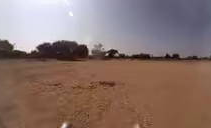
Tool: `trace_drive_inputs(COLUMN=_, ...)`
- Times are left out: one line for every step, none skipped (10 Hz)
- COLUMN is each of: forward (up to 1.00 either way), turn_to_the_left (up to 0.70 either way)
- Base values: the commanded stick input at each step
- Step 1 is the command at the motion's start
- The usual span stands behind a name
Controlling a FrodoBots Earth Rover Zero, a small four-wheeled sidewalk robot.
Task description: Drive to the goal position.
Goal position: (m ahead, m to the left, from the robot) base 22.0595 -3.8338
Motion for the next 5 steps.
trace_drive_inputs(forward=0.70, turn_to_the_left=0.00)
trace_drive_inputs(forward=0.70, turn_to_the_left=0.00)
trace_drive_inputs(forward=0.70, turn_to_the_left=0.00)
trace_drive_inputs(forward=0.70, turn_to_the_left=0.00)
trace_drive_inputs(forward=0.70, turn_to_the_left=0.00)
